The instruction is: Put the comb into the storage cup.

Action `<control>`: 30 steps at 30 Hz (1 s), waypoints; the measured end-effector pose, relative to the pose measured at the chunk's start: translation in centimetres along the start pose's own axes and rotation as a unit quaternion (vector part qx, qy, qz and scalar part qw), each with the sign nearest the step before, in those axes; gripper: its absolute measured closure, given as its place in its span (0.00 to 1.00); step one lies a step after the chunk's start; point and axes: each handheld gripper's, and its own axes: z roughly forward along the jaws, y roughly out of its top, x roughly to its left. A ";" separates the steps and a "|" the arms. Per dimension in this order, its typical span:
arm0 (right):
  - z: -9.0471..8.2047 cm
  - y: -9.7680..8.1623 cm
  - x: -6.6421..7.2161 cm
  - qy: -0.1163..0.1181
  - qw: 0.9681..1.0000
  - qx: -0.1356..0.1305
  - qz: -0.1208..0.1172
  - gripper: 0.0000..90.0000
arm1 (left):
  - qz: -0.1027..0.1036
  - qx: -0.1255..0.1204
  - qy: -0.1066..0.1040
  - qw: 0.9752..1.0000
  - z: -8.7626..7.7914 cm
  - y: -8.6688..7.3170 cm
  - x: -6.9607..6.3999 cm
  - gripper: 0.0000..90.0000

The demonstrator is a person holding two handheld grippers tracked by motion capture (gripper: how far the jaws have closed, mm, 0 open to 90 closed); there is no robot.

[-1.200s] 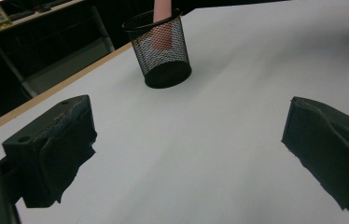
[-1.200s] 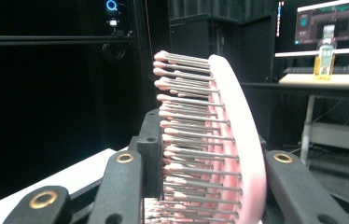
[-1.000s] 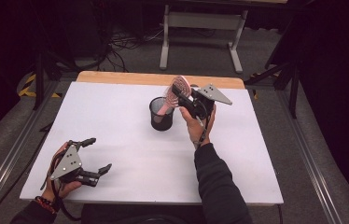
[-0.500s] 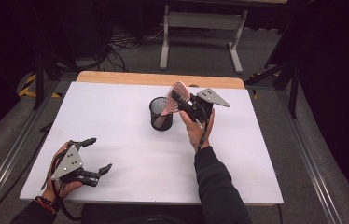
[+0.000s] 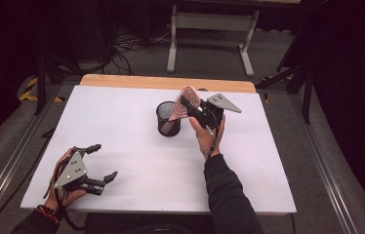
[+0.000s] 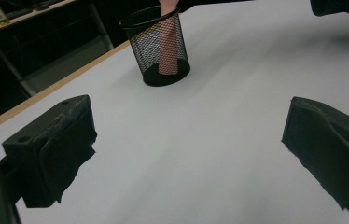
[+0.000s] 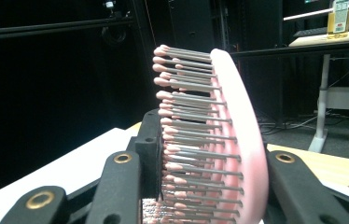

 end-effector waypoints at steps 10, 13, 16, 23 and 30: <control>0.0 -0.3 -0.2 -0.010 1.000 0.005 0.000 0.67 | 0.001 0.002 -0.001 1.000 0.0 0.0 0.0 0.04; 0.0 -0.4 -0.3 -0.015 1.000 0.008 -0.003 0.67 | 0.004 0.002 -0.002 1.000 0.0 0.1 -0.1 0.04; 0.0 -0.4 -0.3 -0.017 1.000 0.010 -0.004 0.65 | 0.004 0.003 -0.002 1.000 0.0 0.1 -0.1 0.04; 0.0 -0.9 -0.5 -0.032 0.999 0.023 -0.003 0.56 | 0.004 0.004 -0.003 1.000 0.1 0.1 -0.2 0.04; -0.2 -1.1 -0.9 -0.058 0.997 0.040 -0.026 0.48 | 0.005 0.008 -0.003 1.000 0.2 0.1 -0.1 0.04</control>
